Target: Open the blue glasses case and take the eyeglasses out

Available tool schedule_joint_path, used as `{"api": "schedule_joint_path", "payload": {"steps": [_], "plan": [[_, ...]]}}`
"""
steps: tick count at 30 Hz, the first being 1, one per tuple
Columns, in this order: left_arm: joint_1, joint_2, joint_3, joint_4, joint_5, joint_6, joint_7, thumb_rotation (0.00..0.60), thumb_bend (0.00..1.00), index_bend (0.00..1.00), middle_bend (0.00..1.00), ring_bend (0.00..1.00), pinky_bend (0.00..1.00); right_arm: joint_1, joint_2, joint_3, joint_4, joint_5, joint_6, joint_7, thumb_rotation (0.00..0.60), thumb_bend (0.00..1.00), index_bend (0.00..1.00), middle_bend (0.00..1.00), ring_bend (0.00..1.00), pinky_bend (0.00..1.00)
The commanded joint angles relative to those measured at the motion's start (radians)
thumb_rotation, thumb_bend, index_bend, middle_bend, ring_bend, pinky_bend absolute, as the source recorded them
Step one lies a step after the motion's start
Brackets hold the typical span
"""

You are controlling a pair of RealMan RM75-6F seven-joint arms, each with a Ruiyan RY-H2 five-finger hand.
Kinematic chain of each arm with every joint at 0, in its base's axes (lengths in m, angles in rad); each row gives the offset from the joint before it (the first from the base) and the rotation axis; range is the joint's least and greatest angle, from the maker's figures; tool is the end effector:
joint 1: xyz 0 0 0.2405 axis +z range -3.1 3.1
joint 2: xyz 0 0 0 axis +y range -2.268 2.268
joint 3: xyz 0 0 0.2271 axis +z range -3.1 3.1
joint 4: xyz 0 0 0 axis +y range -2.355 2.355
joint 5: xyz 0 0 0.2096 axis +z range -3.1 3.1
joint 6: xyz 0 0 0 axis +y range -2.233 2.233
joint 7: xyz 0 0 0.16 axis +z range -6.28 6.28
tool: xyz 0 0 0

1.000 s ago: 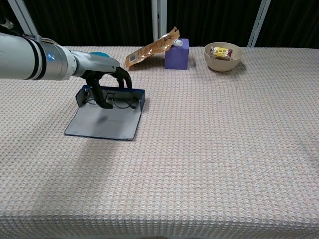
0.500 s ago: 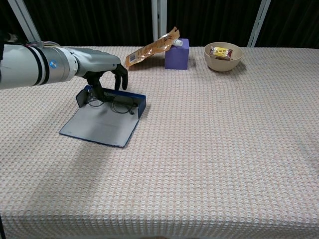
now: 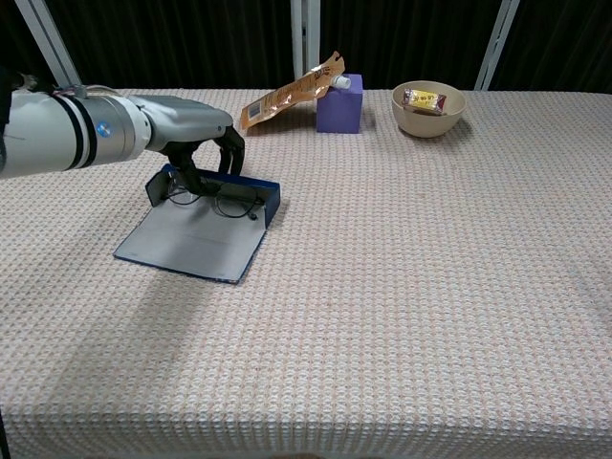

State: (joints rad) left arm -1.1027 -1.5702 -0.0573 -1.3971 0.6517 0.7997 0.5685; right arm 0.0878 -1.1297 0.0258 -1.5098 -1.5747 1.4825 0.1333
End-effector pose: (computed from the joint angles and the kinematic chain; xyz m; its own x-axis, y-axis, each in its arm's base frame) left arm -0.0908 0.3717 -0.0553 0.6520 0.3671 0.6634 0.7502 -0.4390 -0.4944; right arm -0.2950 -0.1917 0.1448 0.3638 -0.0305 0.9310 -0.9296 -0.0758 0.3608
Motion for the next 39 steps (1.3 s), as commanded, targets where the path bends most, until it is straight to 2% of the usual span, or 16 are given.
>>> {"api": "schedule_joint_path", "payload": {"steps": [1, 8, 20, 24, 30, 35, 39], "plan": [[0.000, 0.000, -0.002, 0.002, 0.000, 0.000, 0.001, 0.600, 0.40, 0.40, 0.38, 0.15, 0.00, 0.000, 0.000, 0.000, 0.000, 0.001, 0.000, 0.000, 0.600, 0.45, 0.00, 0.14, 0.00, 0.00], [-0.001, -0.001, -0.006, 0.007, -0.005, -0.008, 0.005, 0.600, 0.41, 0.42, 0.39, 0.15, 0.00, -0.001, 0.003, 0.000, -0.004, 0.003, -0.001, -0.004, 0.600, 0.45, 0.00, 0.14, 0.00, 0.00], [0.004, -0.006, -0.010, 0.020, 0.003, -0.013, 0.003, 0.600, 0.49, 0.48, 0.42, 0.18, 0.00, 0.001, 0.004, 0.002, -0.009, 0.005, -0.004, -0.009, 0.600, 0.45, 0.00, 0.14, 0.00, 0.00], [0.020, -0.017, -0.015, 0.035, 0.044, 0.009, -0.021, 0.600, 0.49, 0.51, 0.44, 0.21, 0.00, 0.001, 0.004, 0.002, -0.008, 0.007, -0.004, -0.009, 0.600, 0.45, 0.00, 0.14, 0.00, 0.00], [0.084, -0.060, -0.022, 0.091, 0.238, 0.095, -0.146, 0.600, 0.49, 0.52, 0.49, 0.26, 0.03, 0.000, 0.005, 0.003, -0.008, 0.009, -0.003, -0.008, 0.600, 0.45, 0.00, 0.14, 0.00, 0.00], [0.143, -0.130, -0.004, 0.227, 0.470, 0.207, -0.320, 0.600, 0.49, 0.55, 0.55, 0.32, 0.07, -0.003, 0.007, 0.002, -0.011, 0.009, 0.000, -0.010, 0.600, 0.45, 0.00, 0.14, 0.00, 0.00], [0.167, -0.183, 0.021, 0.355, 0.621, 0.285, -0.442, 0.600, 0.49, 0.56, 0.56, 0.33, 0.08, -0.007, 0.009, 0.002, -0.016, 0.011, 0.006, -0.013, 0.600, 0.45, 0.00, 0.14, 0.00, 0.00]]}}
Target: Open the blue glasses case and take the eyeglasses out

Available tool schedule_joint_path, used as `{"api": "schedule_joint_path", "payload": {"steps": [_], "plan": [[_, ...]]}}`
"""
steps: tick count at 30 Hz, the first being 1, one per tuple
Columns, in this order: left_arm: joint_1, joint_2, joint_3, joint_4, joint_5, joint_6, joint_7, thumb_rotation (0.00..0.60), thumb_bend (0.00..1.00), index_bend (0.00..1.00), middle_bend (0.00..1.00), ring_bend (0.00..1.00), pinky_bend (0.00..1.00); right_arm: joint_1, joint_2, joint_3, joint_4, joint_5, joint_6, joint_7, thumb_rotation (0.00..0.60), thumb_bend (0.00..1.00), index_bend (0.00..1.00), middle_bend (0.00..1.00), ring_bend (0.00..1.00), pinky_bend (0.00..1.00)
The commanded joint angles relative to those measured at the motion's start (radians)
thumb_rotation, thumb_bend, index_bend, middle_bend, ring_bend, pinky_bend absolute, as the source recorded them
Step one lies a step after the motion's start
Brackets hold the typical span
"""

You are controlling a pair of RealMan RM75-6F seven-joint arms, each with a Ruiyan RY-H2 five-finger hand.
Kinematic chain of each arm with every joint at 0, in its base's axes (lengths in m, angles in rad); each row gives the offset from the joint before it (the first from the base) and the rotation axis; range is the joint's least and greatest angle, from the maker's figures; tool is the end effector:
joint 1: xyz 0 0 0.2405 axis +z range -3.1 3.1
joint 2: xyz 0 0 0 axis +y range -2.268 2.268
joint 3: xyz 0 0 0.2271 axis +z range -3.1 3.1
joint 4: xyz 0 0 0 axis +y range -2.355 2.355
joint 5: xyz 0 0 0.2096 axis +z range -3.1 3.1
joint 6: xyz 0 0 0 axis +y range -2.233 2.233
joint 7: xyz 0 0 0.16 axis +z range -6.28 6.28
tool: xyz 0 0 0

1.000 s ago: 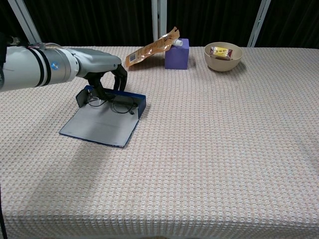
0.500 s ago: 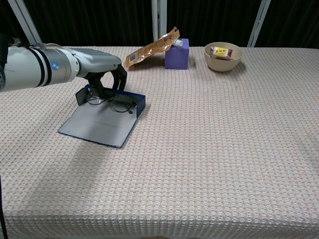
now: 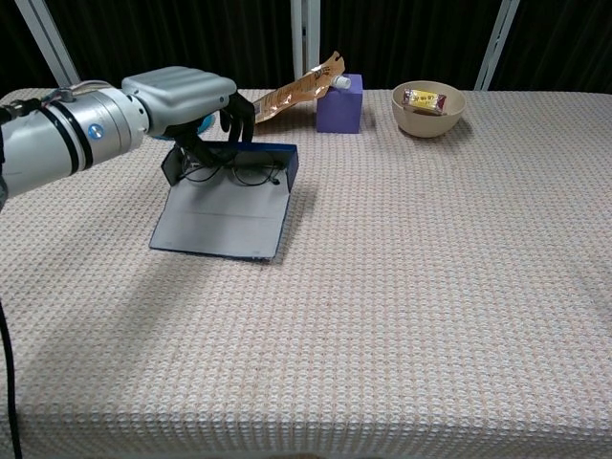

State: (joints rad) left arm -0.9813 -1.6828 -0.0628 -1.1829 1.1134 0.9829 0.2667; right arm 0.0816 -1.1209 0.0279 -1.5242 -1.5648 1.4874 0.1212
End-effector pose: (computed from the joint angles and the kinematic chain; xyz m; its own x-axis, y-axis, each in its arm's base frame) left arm -0.0903 0.3780 -0.0480 0.5754 0.1264 0.8080 0.7366 -0.5094 -0.4449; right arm -0.2950 -0.1903 0.1478 0.3685 -0.0243 0.9293 -0.9284 -0.0619 0.3665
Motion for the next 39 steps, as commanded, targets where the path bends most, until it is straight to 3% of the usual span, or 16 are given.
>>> {"api": "schedule_joint_path", "payload": {"steps": [1, 6, 13, 21, 24, 27, 32, 35, 39], "plan": [[0.051, -0.090, 0.033, 0.185, 0.199, 0.127, -0.173, 0.600, 0.49, 0.56, 0.56, 0.33, 0.08, -0.002, 0.001, 0.000, -0.003, 0.002, 0.002, -0.003, 0.600, 0.45, 0.00, 0.14, 0.00, 0.00], [0.064, -0.189, 0.060, 0.396, 0.333, 0.225, -0.282, 0.600, 0.49, 0.56, 0.56, 0.33, 0.09, -0.005, 0.004, 0.000, -0.012, 0.004, 0.004, -0.011, 0.600, 0.45, 0.00, 0.14, 0.00, 0.00], [0.074, -0.319, 0.064, 0.651, 0.416, 0.322, -0.350, 0.600, 0.49, 0.55, 0.56, 0.33, 0.09, -0.005, 0.010, 0.001, -0.023, 0.007, 0.001, -0.020, 0.600, 0.45, 0.00, 0.14, 0.00, 0.00], [0.056, -0.368, 0.054, 0.771, 0.440, 0.301, -0.395, 0.600, 0.49, 0.55, 0.56, 0.33, 0.08, -0.008, 0.011, 0.003, -0.023, 0.014, -0.002, -0.018, 0.600, 0.45, 0.00, 0.14, 0.00, 0.00], [0.038, -0.354, 0.037, 0.754, 0.415, 0.196, -0.391, 0.600, 0.48, 0.52, 0.54, 0.32, 0.05, -0.007, 0.010, 0.003, -0.019, 0.016, -0.004, -0.015, 0.600, 0.45, 0.00, 0.14, 0.00, 0.00], [0.019, -0.320, 0.003, 0.686, 0.378, 0.108, -0.385, 0.600, 0.47, 0.39, 0.46, 0.25, 0.04, -0.007, 0.009, 0.003, -0.015, 0.014, -0.004, -0.011, 0.600, 0.45, 0.00, 0.14, 0.00, 0.00], [0.017, -0.259, -0.048, 0.545, 0.330, 0.064, -0.347, 0.600, 0.29, 0.16, 0.29, 0.11, 0.01, -0.008, 0.007, 0.003, -0.007, 0.014, -0.003, -0.003, 0.600, 0.45, 0.00, 0.14, 0.00, 0.00], [0.028, -0.218, -0.064, 0.458, 0.311, 0.056, -0.305, 0.600, 0.23, 0.14, 0.25, 0.09, 0.01, -0.006, 0.005, 0.003, -0.002, 0.011, -0.004, 0.003, 0.600, 0.45, 0.00, 0.14, 0.00, 0.00], [0.066, -0.135, -0.086, 0.284, 0.274, 0.062, -0.233, 0.600, 0.22, 0.14, 0.23, 0.08, 0.00, -0.002, 0.002, 0.004, 0.007, 0.005, -0.005, 0.011, 0.600, 0.45, 0.00, 0.14, 0.00, 0.00]]}}
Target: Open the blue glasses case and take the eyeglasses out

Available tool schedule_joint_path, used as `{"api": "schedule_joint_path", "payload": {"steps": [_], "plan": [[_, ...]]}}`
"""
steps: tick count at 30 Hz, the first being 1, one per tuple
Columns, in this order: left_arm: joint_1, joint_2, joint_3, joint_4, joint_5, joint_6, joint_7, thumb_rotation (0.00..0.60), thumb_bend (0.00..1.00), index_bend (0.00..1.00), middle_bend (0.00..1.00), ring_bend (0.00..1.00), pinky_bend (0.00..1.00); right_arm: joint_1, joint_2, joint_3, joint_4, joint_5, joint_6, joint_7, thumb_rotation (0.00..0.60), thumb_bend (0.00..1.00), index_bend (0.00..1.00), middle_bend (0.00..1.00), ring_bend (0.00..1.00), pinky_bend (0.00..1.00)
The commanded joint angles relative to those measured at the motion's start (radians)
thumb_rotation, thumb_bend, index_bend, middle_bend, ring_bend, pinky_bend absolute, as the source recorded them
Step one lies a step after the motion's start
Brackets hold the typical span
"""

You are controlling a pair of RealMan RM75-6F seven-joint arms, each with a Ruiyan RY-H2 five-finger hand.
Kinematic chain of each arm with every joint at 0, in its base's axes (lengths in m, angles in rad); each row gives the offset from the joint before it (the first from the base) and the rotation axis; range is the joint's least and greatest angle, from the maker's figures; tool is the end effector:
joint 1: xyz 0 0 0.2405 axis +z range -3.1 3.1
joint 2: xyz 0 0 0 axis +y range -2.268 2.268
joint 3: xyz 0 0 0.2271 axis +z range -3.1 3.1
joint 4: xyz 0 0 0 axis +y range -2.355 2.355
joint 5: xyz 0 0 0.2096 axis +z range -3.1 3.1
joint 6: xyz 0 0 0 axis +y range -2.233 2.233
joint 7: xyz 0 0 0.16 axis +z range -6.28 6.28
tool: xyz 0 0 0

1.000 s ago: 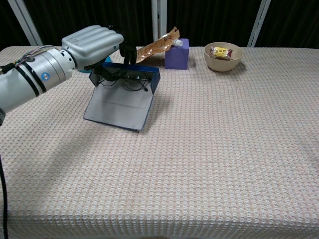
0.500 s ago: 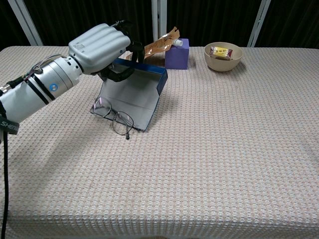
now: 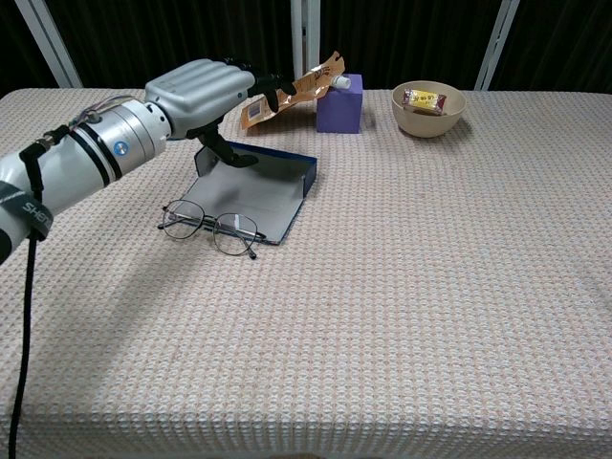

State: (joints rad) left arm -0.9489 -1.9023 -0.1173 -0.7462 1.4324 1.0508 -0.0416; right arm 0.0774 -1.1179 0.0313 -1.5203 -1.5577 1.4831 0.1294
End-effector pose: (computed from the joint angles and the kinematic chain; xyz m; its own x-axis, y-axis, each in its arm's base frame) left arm -0.0896 0.3960 -0.0626 0.5015 -0.0057 0.8651 0.7063 -0.5748 -0.4132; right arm -0.2979 -0.1899 0.1496 0.3666 -0.0258 0.9300 -0.9296 -0.0502 0.3650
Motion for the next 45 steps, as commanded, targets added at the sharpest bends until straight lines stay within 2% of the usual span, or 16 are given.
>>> {"api": "schedule_joint_path", "payload": {"steps": [1, 6, 10, 13, 23, 36, 45], "plan": [[0.047, 0.111, -0.031, -0.204, -0.054, -0.004, 0.096, 0.600, 0.22, 0.16, 0.23, 0.08, 0.00, 0.003, -0.002, 0.001, 0.005, -0.004, -0.001, 0.005, 0.600, 0.45, 0.00, 0.14, 0.00, 0.00], [0.133, 0.264, 0.000, -0.521, -0.104, 0.005, 0.211, 0.600, 0.27, 0.38, 0.23, 0.08, 0.00, 0.012, -0.008, 0.000, 0.017, -0.015, -0.007, 0.016, 0.600, 0.45, 0.00, 0.14, 0.00, 0.00], [0.165, 0.349, 0.043, -0.686, -0.170, -0.045, 0.338, 0.600, 0.30, 0.42, 0.23, 0.08, 0.00, 0.018, -0.015, -0.001, 0.025, -0.020, -0.013, 0.023, 0.600, 0.45, 0.00, 0.14, 0.00, 0.00], [0.181, 0.367, 0.060, -0.754, -0.216, -0.050, 0.429, 0.600, 0.31, 0.42, 0.23, 0.08, 0.00, 0.021, -0.017, -0.002, 0.028, -0.022, -0.015, 0.025, 0.600, 0.45, 0.00, 0.14, 0.00, 0.00], [0.190, 0.307, 0.056, -0.762, -0.359, -0.061, 0.594, 0.600, 0.31, 0.42, 0.23, 0.08, 0.00, 0.031, -0.019, -0.001, 0.028, -0.029, -0.019, 0.024, 0.600, 0.45, 0.00, 0.14, 0.00, 0.00], [0.188, 0.273, 0.032, -0.745, -0.369, -0.057, 0.596, 0.600, 0.31, 0.42, 0.23, 0.08, 0.00, 0.031, -0.016, -0.004, 0.027, -0.022, -0.021, 0.025, 0.600, 0.45, 0.00, 0.14, 0.00, 0.00], [0.185, 0.254, 0.038, -0.723, -0.389, -0.081, 0.606, 0.600, 0.33, 0.48, 0.24, 0.08, 0.00, 0.030, -0.014, -0.005, 0.026, -0.020, -0.021, 0.025, 0.600, 0.45, 0.00, 0.14, 0.00, 0.00]]}}
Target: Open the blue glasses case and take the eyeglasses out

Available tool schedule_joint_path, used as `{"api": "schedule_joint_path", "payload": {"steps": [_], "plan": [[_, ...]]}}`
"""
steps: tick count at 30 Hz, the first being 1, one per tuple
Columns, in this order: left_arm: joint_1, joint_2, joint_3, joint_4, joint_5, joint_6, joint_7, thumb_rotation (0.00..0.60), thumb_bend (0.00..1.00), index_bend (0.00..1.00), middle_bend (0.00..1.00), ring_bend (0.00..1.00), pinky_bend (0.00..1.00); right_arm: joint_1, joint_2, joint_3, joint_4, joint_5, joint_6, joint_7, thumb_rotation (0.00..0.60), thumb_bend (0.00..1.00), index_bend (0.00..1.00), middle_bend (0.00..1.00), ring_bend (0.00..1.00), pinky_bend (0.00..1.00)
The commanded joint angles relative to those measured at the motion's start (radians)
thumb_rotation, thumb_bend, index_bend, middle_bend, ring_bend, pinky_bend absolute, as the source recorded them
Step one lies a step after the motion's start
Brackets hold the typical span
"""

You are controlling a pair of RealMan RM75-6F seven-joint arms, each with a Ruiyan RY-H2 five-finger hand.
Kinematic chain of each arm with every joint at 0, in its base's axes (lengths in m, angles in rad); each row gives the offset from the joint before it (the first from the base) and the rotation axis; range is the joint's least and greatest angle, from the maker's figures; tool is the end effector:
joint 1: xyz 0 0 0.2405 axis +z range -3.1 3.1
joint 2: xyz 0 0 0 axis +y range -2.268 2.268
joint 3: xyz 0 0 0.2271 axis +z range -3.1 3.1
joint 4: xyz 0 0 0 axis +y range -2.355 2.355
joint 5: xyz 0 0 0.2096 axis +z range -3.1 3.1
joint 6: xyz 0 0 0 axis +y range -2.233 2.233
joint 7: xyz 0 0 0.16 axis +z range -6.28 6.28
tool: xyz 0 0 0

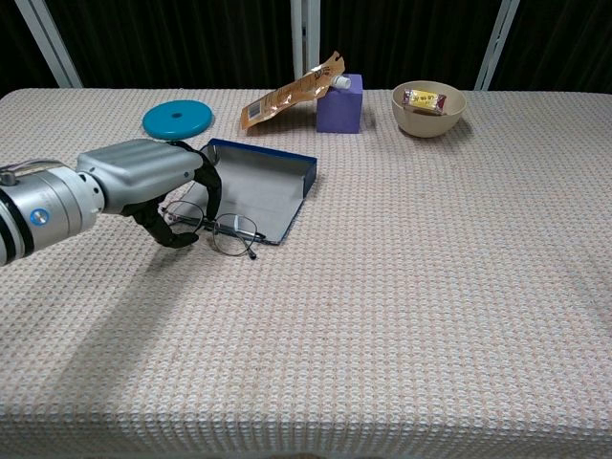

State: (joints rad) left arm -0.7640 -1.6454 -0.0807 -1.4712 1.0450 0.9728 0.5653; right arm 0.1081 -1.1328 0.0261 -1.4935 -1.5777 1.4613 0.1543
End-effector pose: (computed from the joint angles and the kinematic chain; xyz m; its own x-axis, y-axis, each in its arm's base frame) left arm -0.1223 0.3076 -0.0642 0.6034 0.2856 0.7445 0.7695 -0.4533 -0.4498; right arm -0.2952 -0.1979 0.1425 0.3589 -0.0447 0.9323 -0.9307 -0.0930 0.3538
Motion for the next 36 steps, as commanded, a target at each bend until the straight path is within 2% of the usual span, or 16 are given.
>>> {"api": "schedule_joint_path", "payload": {"steps": [1, 11, 20, 25, 30, 32, 33, 35, 36], "plan": [[0.000, -0.006, 0.002, 0.005, -0.001, -0.006, -0.005, 0.600, 0.34, 0.49, 0.24, 0.08, 0.00, -0.001, 0.001, 0.000, -0.001, 0.001, 0.002, 0.000, 0.600, 0.45, 0.00, 0.14, 0.00, 0.00], [0.020, -0.022, -0.002, 0.029, 0.053, 0.017, -0.080, 0.600, 0.56, 0.64, 0.30, 0.08, 0.00, -0.006, 0.008, -0.002, -0.010, -0.001, 0.012, -0.004, 0.600, 0.45, 0.00, 0.14, 0.00, 0.00], [0.092, 0.067, 0.019, -0.097, 0.104, 0.102, -0.134, 0.600, 0.60, 0.69, 0.31, 0.08, 0.00, -0.002, 0.009, -0.001, -0.014, -0.012, 0.016, -0.007, 0.600, 0.45, 0.00, 0.14, 0.00, 0.00], [0.146, 0.154, 0.068, -0.212, 0.139, 0.147, -0.135, 0.600, 0.60, 0.69, 0.31, 0.08, 0.00, 0.002, 0.007, -0.001, -0.011, -0.017, 0.015, -0.005, 0.600, 0.45, 0.00, 0.14, 0.00, 0.00], [0.166, 0.201, 0.118, -0.281, 0.138, 0.129, -0.087, 0.600, 0.60, 0.69, 0.31, 0.08, 0.00, 0.002, 0.004, -0.004, -0.011, -0.020, 0.013, -0.007, 0.600, 0.45, 0.00, 0.14, 0.00, 0.00], [0.161, 0.203, 0.129, -0.291, 0.137, 0.107, -0.070, 0.600, 0.59, 0.66, 0.30, 0.08, 0.00, 0.002, 0.004, -0.005, -0.012, -0.019, 0.014, -0.007, 0.600, 0.45, 0.00, 0.14, 0.00, 0.00], [0.157, 0.200, 0.129, -0.292, 0.134, 0.095, -0.066, 0.600, 0.57, 0.60, 0.29, 0.08, 0.00, 0.001, 0.004, -0.005, -0.013, -0.020, 0.016, -0.008, 0.600, 0.45, 0.00, 0.14, 0.00, 0.00], [0.149, 0.196, 0.124, -0.292, 0.123, 0.073, -0.066, 0.600, 0.47, 0.44, 0.25, 0.07, 0.00, -0.001, 0.006, -0.005, -0.016, -0.022, 0.020, -0.011, 0.600, 0.45, 0.00, 0.14, 0.00, 0.00], [0.143, 0.195, 0.120, -0.294, 0.119, 0.060, -0.070, 0.600, 0.38, 0.31, 0.22, 0.05, 0.00, -0.002, 0.007, -0.005, -0.018, -0.023, 0.023, -0.012, 0.600, 0.45, 0.00, 0.14, 0.00, 0.00]]}}
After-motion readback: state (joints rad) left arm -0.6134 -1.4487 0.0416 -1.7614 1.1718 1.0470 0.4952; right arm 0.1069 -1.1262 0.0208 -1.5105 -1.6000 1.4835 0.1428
